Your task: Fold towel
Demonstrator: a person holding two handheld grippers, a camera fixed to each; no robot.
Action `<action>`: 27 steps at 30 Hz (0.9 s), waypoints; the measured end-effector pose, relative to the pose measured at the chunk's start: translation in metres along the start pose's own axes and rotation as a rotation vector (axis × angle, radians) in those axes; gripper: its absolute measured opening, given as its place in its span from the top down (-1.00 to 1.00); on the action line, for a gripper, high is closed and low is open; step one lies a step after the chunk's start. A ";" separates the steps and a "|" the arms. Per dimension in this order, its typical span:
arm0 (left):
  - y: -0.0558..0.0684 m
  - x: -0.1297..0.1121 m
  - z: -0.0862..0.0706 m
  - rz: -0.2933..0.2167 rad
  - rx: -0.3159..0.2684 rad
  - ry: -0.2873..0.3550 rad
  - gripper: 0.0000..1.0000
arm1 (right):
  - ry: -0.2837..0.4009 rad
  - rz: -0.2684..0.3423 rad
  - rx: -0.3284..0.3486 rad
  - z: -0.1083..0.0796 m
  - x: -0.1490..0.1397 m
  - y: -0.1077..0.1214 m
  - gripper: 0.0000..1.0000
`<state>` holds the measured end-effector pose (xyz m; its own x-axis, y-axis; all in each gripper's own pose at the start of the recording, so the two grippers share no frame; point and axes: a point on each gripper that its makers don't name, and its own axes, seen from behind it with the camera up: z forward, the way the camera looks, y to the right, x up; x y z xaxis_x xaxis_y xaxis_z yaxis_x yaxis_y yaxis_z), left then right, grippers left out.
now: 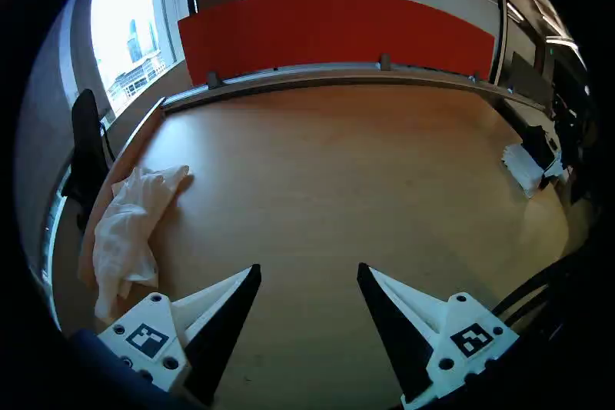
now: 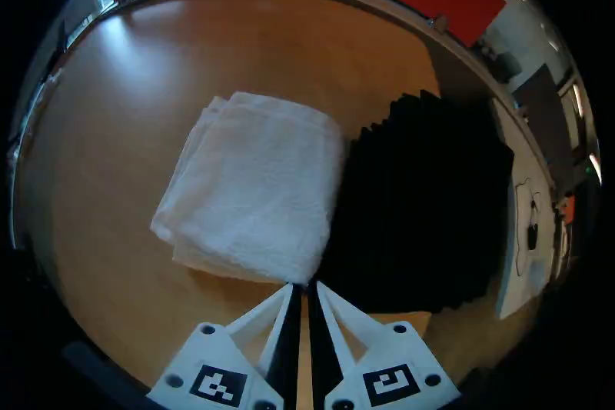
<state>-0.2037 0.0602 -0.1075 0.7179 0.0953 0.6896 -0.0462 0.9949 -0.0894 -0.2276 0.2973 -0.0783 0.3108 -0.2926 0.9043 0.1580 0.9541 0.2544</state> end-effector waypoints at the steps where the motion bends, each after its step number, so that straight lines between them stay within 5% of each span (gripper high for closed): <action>1: 0.001 0.000 0.000 -0.001 -0.001 0.000 -0.87 | 0.001 0.000 0.000 0.000 0.000 0.000 0.89; 10: 0.002 0.001 0.002 -0.001 -0.003 -0.001 -0.86 | 0.013 -0.003 0.001 -0.001 0.002 -0.005 0.68; 22: 0.002 0.004 0.001 -0.006 -0.007 0.006 -0.86 | 0.032 -0.012 -0.003 -0.007 0.002 -0.008 -0.84; 27: 0.002 0.003 0.001 -0.010 -0.009 0.009 -0.86 | 0.040 -0.015 0.002 -0.009 0.004 -0.012 -0.95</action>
<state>-0.2022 0.0630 -0.1045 0.7248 0.0854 0.6837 -0.0330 0.9955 -0.0894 -0.2198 0.2843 -0.0812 0.3461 -0.3089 0.8859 0.1611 0.9498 0.2683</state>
